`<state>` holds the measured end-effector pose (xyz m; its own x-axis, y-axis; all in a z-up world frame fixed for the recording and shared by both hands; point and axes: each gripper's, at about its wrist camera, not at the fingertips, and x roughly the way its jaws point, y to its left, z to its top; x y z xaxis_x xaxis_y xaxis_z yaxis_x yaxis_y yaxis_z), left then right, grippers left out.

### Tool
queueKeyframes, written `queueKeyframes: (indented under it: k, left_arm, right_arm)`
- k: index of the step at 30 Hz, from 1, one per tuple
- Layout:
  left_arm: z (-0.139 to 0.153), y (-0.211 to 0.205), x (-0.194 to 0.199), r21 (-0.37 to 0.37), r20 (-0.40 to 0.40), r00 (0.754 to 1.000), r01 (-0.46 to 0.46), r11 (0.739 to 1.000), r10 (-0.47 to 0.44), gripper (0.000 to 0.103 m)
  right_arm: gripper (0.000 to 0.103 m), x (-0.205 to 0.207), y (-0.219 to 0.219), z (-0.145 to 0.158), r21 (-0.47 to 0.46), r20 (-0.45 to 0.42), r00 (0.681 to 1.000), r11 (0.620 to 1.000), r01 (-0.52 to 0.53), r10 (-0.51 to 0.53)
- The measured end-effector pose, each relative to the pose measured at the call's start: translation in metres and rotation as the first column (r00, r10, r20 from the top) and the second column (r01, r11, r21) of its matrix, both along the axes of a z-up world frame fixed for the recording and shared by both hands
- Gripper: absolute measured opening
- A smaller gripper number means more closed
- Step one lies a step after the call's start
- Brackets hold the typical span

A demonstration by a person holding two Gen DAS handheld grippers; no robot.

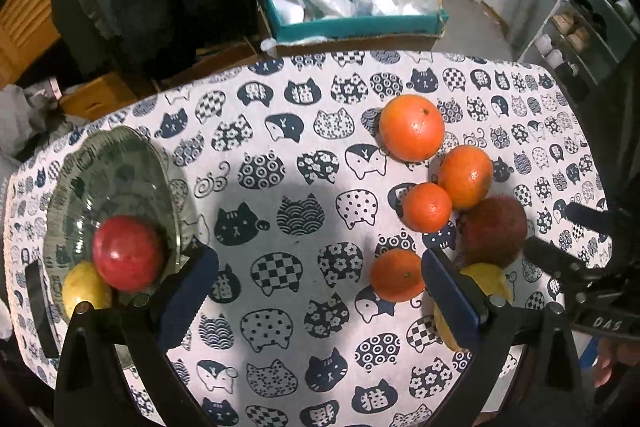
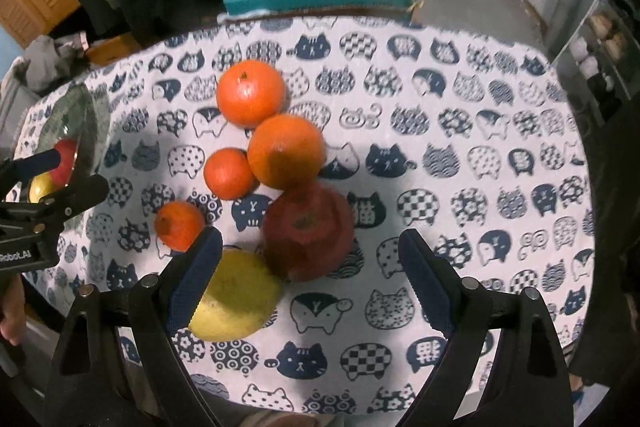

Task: Organize fruits

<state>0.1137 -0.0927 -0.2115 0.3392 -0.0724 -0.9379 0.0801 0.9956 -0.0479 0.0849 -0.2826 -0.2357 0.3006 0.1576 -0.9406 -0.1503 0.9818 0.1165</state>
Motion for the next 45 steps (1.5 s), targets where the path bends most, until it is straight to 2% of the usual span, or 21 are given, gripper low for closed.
queueKeyframes:
  k: [13,22,24,25,31,38,40,45]
  left_arm:
    - [-0.030,-0.007,0.008,0.031,-0.062,0.998,0.021,0.999,-0.019,0.102]
    - [-0.044,-0.012,0.008,-0.010,-0.110,0.994,0.026,1.000,-0.027,0.102]
    - [-0.046,-0.013,0.008,-0.024,-0.121,0.992,0.030,0.999,-0.032,0.102]
    - [-0.046,-0.014,0.007,-0.027,-0.123,0.992,0.031,0.999,-0.034,0.102]
    - [-0.050,-0.016,0.007,-0.053,-0.137,0.990,0.036,0.998,-0.043,0.102]
    - [-0.056,-0.027,0.007,-0.075,-0.150,0.986,0.062,0.995,-0.072,0.102]
    - [-0.059,-0.030,0.007,-0.074,-0.156,0.984,0.072,0.995,-0.083,0.100]
    - [-0.064,-0.035,0.006,-0.093,-0.189,0.977,0.080,0.992,-0.097,0.080]
  right_arm:
    - [0.089,0.019,-0.007,-0.047,0.031,-0.121,0.992,0.999,0.043,-0.039]
    - [0.089,0.026,0.000,-0.071,0.028,-0.165,0.986,0.999,0.036,-0.030]
    - [0.083,0.027,0.002,-0.075,0.054,-0.173,0.985,0.998,0.035,-0.025]
    - [0.075,0.028,0.002,-0.077,0.075,-0.177,0.984,0.997,0.033,-0.020]
    - [0.072,0.027,0.002,-0.080,0.077,-0.163,0.986,0.996,0.040,-0.027]
    - [0.072,0.030,-0.022,-0.054,0.044,-0.093,0.992,0.995,0.087,-0.083]
    - [0.072,0.033,-0.027,-0.048,0.051,-0.087,0.992,0.994,0.098,-0.094]
    - [0.072,0.033,-0.034,-0.042,0.062,-0.076,0.991,0.992,0.113,-0.108]
